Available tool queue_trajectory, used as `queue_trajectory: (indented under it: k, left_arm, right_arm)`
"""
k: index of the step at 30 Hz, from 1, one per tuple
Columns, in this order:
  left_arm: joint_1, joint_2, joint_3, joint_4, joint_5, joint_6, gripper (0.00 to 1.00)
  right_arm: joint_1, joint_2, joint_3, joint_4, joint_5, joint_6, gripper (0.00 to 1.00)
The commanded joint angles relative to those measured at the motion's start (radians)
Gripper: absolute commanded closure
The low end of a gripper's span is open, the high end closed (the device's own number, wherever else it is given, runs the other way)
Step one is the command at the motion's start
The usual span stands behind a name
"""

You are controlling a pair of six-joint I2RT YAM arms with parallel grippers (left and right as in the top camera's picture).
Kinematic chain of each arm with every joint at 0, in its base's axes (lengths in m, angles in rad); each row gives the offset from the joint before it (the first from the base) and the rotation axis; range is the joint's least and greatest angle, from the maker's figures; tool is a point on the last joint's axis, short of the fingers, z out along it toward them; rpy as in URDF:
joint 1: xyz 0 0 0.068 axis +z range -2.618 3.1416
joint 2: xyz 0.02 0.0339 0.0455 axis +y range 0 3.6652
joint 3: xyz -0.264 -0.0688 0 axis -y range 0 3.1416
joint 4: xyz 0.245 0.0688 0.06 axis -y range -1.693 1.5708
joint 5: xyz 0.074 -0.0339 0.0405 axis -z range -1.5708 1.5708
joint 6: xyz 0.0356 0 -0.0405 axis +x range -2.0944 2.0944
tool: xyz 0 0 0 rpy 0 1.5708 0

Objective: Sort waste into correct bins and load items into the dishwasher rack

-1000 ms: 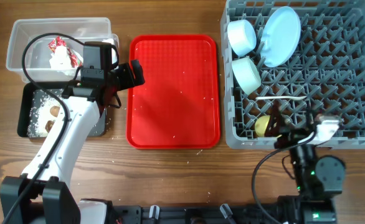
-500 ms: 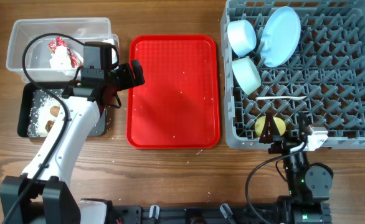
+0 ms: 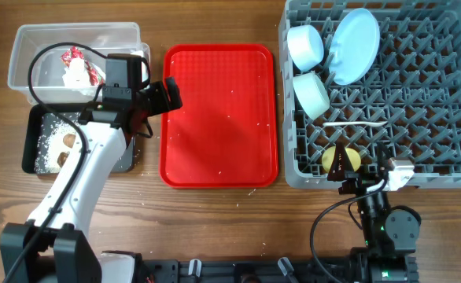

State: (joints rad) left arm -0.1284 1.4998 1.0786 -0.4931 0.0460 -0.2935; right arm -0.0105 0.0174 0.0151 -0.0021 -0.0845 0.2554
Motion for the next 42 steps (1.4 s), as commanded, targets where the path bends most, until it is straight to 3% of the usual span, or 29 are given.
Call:
queue_trajectory:
  k: [1, 4, 6, 12, 16, 23, 27, 42]
  left_arm:
    - [0.001, -0.137, -0.107, 0.135, -0.054, -0.002, 0.00]
    - [0.011, -0.329, -0.358, 0.422, -0.058, -0.008, 0.00]
    - [0.035, -0.493, -0.535, 0.520, -0.055, -0.039, 0.00]
    - [0.116, -1.106, -0.924, 0.530, -0.048, -0.059, 0.00]
    - [0.140, -1.301, -1.017, 0.530, -0.037, -0.058, 0.00]
    - [0.140, -1.419, -1.072, 0.520, -0.039, -0.049, 0.00]
    - [0.140, -1.490, -1.072, 0.435, -0.039, -0.032, 0.00]
    - [0.140, -1.497, -1.072, 0.418, -0.036, -0.029, 0.00]
  right_arm:
    - [-0.004, -0.008, -0.009, 0.005, 0.013, -0.012, 0.00]
    - [-0.004, -0.008, -0.009, 0.005, 0.013, -0.012, 0.00]
    - [-0.004, -0.008, -0.009, 0.005, 0.013, -0.012, 0.01]
    - [-0.004, -0.008, -0.009, 0.005, 0.013, -0.012, 0.00]
    - [-0.004, -0.008, -0.009, 0.005, 0.013, -0.012, 0.00]
    - [-0.004, -0.008, -0.009, 0.005, 0.013, -0.012, 0.00]
    - [-0.004, -0.008, -0.009, 0.005, 0.013, -0.012, 0.00]
    - [-0.004, -0.003, -0.009, 0.005, 0.013, -0.012, 0.00]
